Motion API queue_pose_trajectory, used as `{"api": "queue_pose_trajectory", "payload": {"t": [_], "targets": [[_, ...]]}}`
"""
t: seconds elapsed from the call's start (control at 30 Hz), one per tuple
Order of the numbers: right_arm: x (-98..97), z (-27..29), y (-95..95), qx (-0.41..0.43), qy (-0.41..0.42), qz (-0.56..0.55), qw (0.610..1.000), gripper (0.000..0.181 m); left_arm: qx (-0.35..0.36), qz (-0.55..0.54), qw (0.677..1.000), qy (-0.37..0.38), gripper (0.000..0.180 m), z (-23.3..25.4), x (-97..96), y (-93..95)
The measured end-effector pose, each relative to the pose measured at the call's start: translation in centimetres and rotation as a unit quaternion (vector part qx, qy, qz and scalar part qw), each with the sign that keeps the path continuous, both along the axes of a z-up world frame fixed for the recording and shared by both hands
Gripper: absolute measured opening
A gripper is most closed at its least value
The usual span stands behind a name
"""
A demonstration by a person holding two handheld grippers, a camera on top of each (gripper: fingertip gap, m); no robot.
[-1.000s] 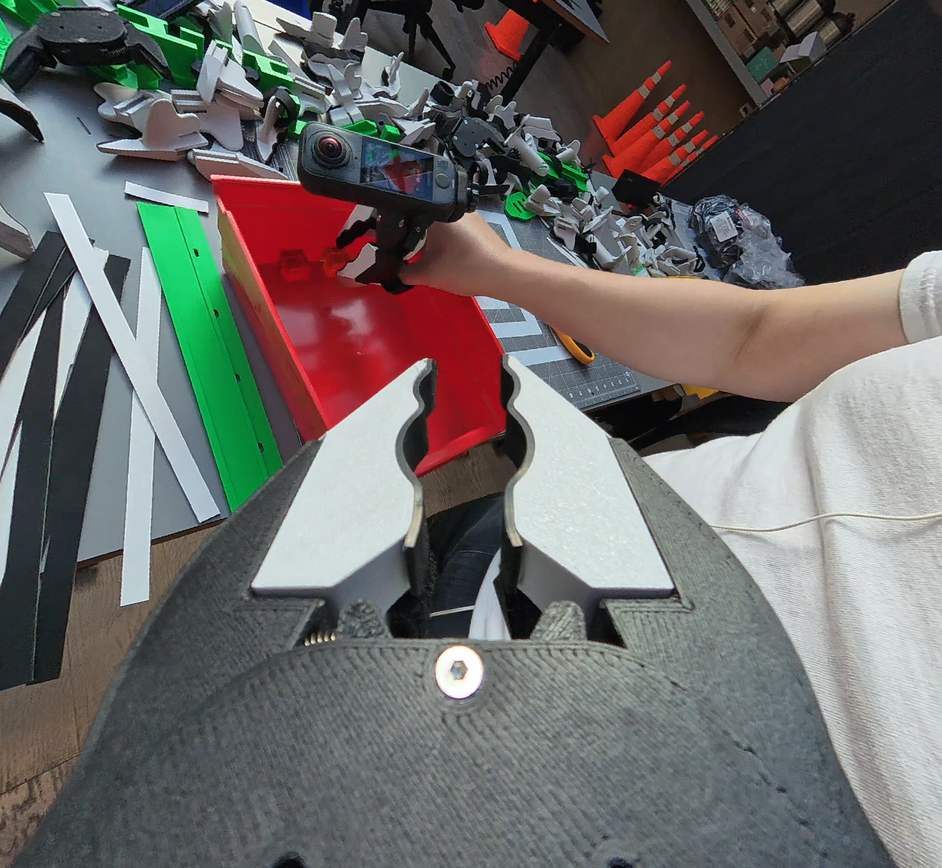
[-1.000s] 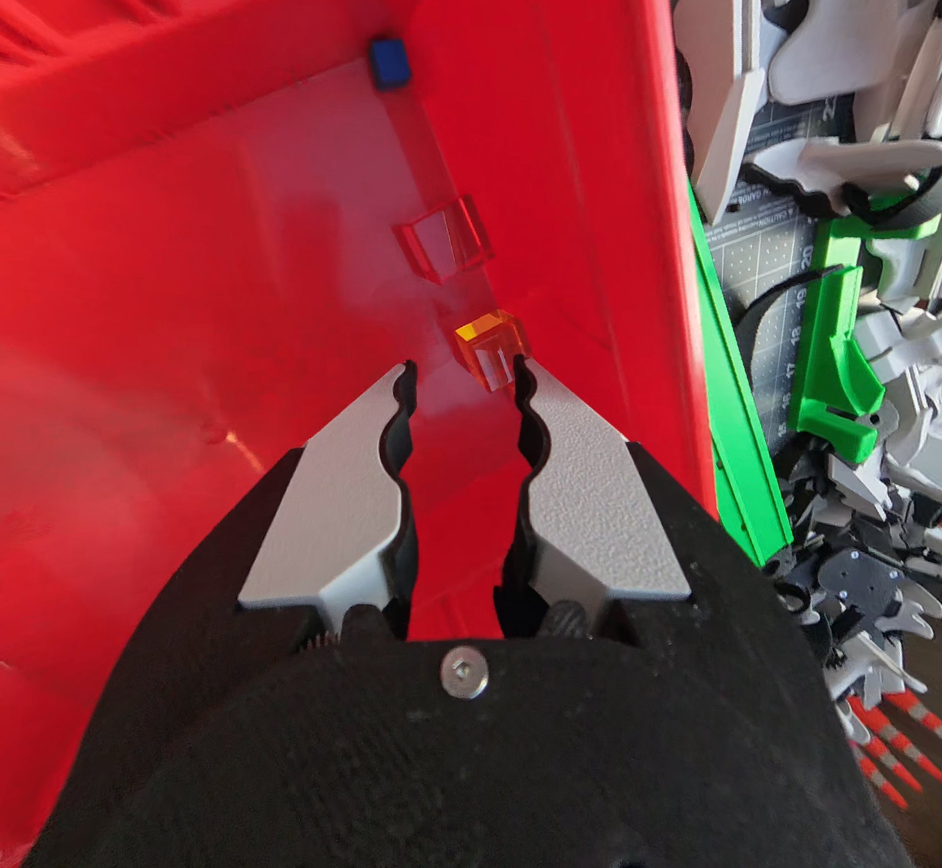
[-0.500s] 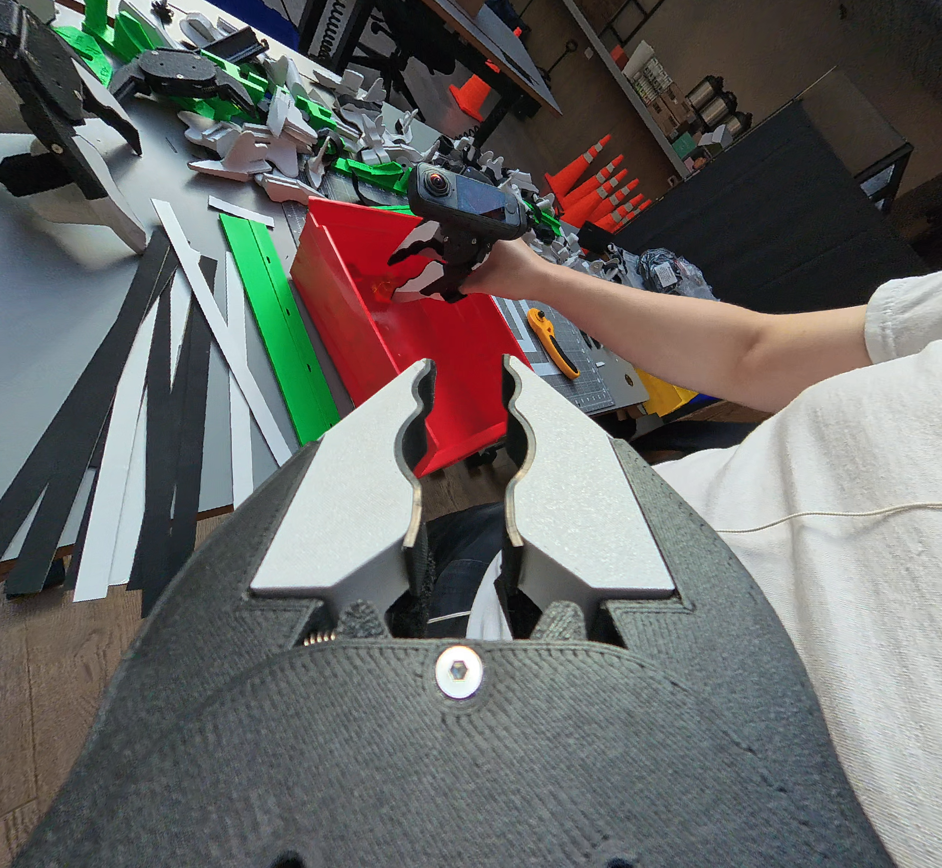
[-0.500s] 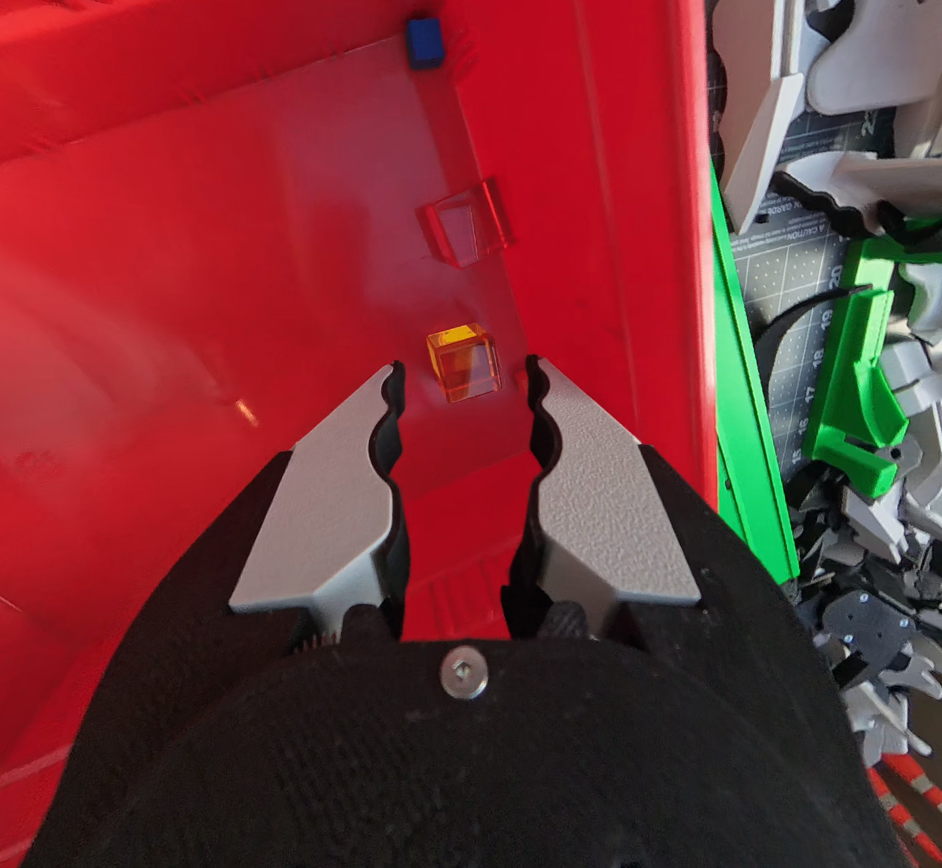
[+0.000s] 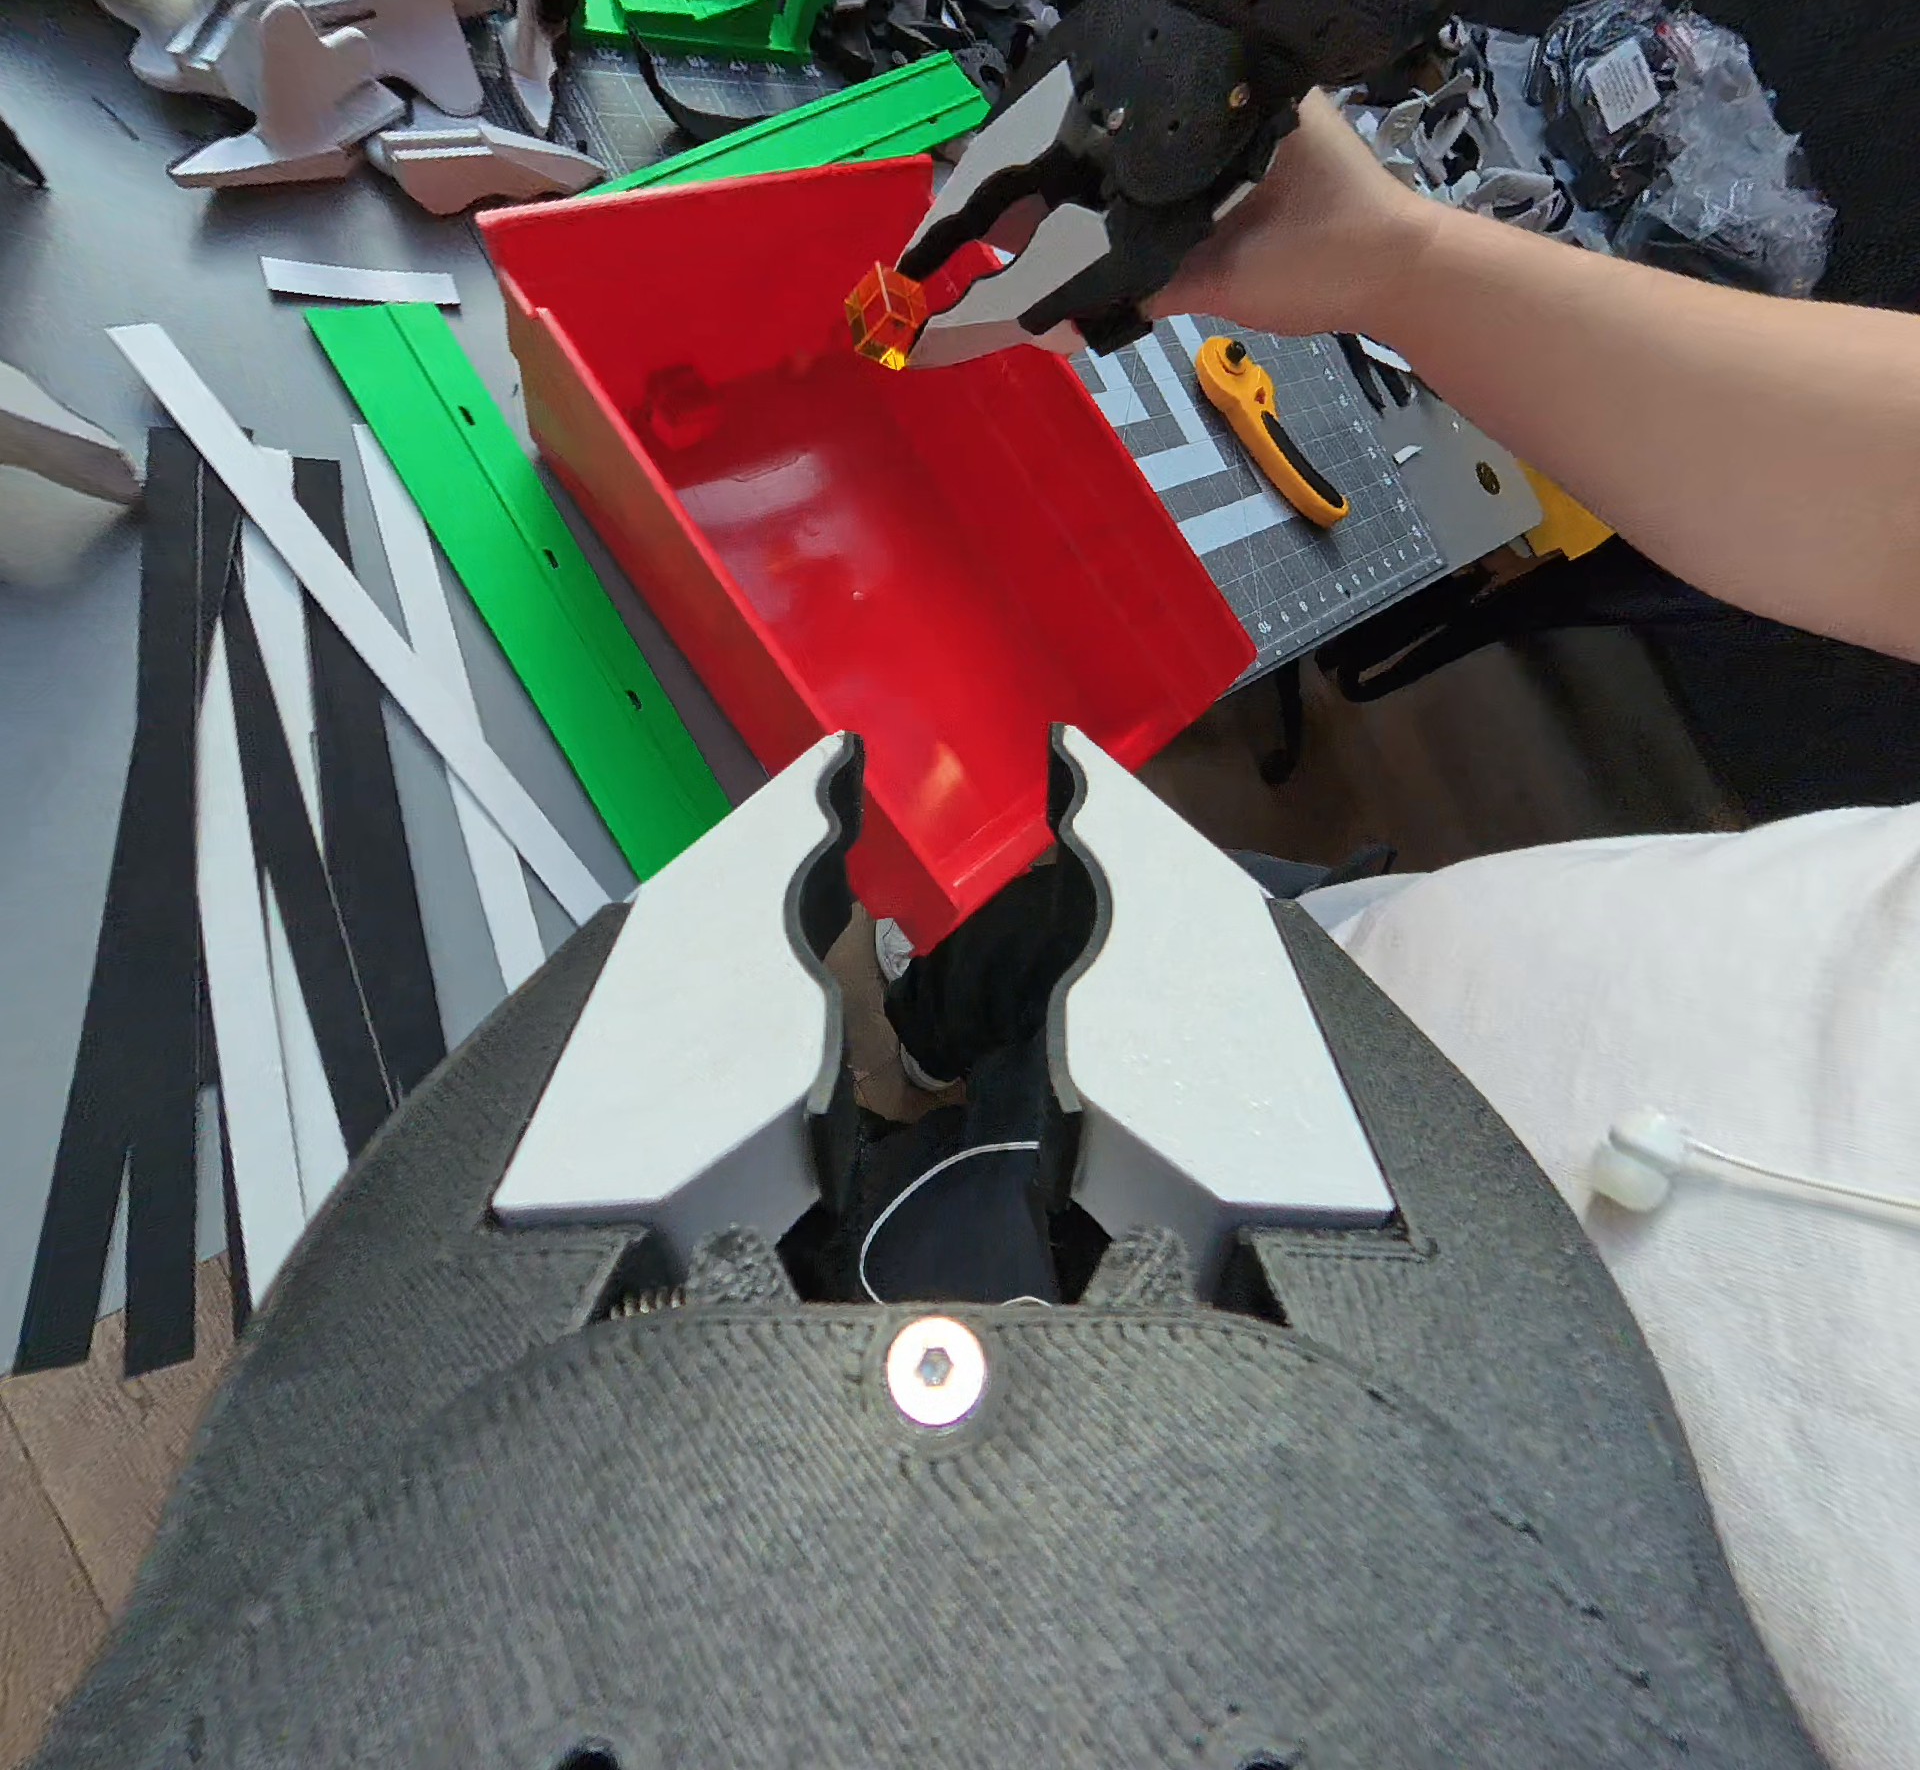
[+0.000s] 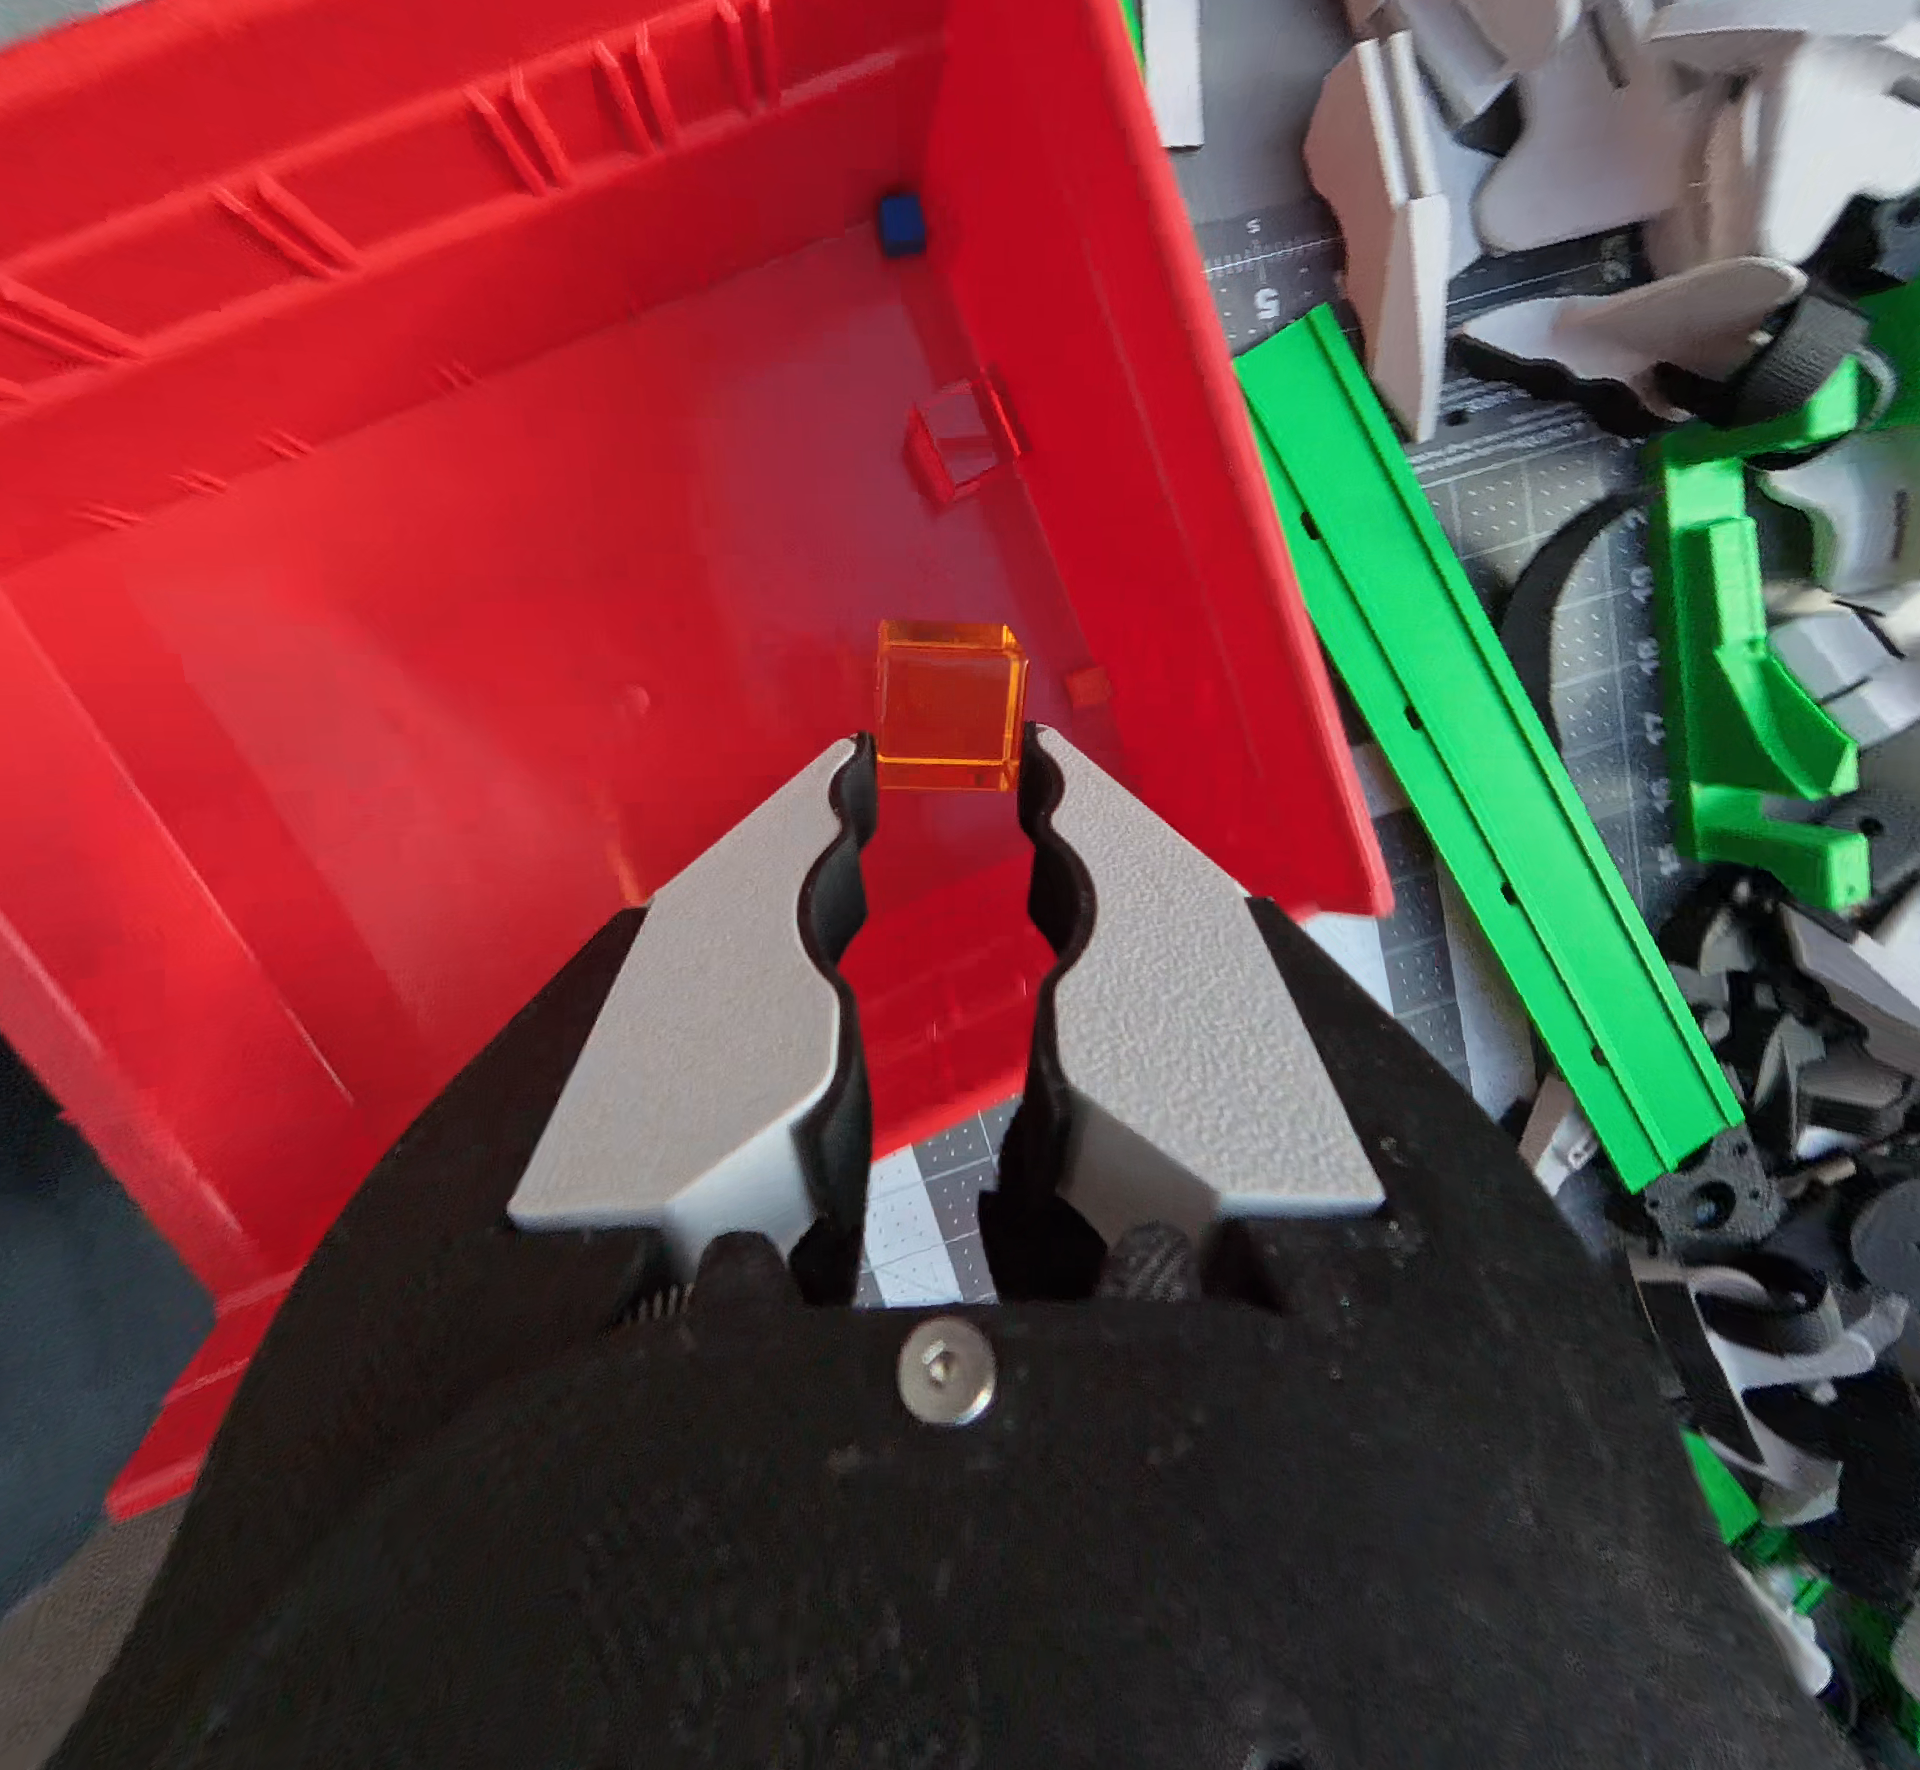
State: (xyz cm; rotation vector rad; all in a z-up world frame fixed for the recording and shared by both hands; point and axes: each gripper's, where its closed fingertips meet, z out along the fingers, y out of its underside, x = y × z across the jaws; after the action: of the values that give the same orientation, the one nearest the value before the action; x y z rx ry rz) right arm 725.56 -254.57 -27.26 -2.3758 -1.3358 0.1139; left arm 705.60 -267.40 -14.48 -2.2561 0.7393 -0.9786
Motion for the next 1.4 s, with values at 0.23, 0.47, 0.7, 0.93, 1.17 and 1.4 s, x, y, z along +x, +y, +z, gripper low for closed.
{"api": "queue_pose_trajectory", "payload": {"t": [0.23,0.47,0.7,0.93,1.17,1.4], "targets": [[12.4,12.3,-4.5,0.09,0.107,-0.133,0.981,0.025,-0.025,0.113,0.989,0.088,0.059,-7.9,12.9,9.1],[24.9,15.1,-9.3,0.107,0.123,-0.184,0.969,0.026,0.006,0.261,0.943,0.206,0.056,-17.7,15.0,15.0],[28.3,10.7,-10.4,0.044,0.148,-0.165,0.974,0.025,0.032,0.281,0.923,0.262,0.043,-20.0,15.5,17.6],[23.3,6.2,-5.5,0.015,0.141,-0.031,0.989,0.025,0.001,0.254,0.926,0.279,0.025,-21.0,15.6,17.1],[20.3,-0.3,-2.2,-0.03,0.069,0.074,0.994,0.025,0.035,0.234,0.952,0.192,0.026,-13.8,17.3,11.8],[20.5,-2.5,-1.5,-0.043,0.012,0.122,0.992,0.025,0.083,0.238,0.954,0.159,0.025,-6.3,15.8,7.7]]}}
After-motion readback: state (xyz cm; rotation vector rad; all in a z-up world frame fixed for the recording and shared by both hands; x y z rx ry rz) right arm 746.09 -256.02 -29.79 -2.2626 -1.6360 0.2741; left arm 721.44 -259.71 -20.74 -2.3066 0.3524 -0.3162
